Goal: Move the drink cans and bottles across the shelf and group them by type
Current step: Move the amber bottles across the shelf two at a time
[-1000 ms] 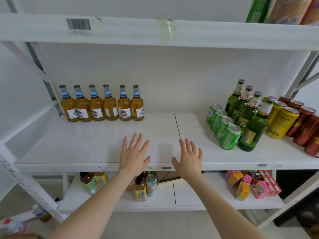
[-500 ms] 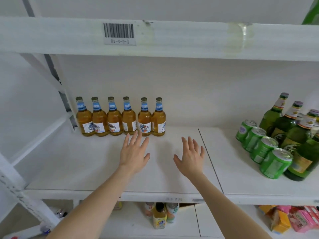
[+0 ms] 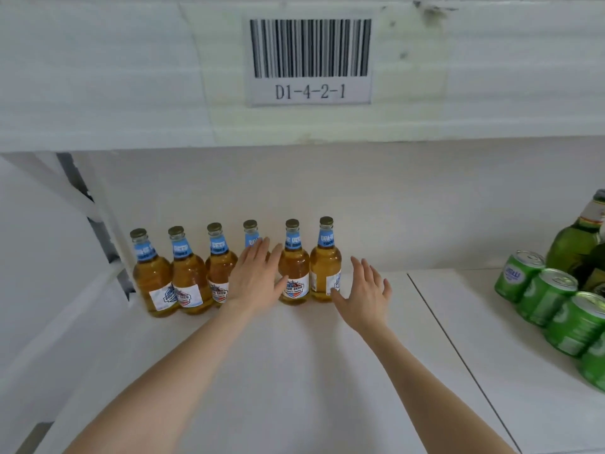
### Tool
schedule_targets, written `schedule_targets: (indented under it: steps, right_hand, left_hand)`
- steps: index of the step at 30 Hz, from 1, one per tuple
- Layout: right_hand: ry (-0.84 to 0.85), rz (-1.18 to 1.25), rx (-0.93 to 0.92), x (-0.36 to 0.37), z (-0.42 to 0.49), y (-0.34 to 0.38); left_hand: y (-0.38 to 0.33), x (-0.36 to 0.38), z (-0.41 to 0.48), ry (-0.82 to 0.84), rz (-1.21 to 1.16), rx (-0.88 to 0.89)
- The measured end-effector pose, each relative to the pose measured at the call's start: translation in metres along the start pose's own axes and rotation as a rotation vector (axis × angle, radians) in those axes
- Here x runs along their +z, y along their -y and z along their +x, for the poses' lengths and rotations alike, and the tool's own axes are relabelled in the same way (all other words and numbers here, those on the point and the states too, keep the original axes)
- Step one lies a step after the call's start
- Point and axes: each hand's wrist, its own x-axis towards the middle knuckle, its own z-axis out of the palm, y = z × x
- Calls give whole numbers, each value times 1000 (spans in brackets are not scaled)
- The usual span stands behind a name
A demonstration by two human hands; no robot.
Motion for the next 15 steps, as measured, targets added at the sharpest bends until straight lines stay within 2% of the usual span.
schedule_targets:
  steps: [4,9,11,15]
  right_hand:
    - [58,152,109,16,24,10]
    - [202,703,164,25,55,15]
    - [220,783,165,28,64,16]
    - [252,867,183,37,72,15]
  left_hand:
    - [0,11,28,12,-213,-1]
    - [-8,17,57,93,-655,-89]
    - [-10,19,63,140,-784,-156]
    - [-12,20,70,197,-876,-212]
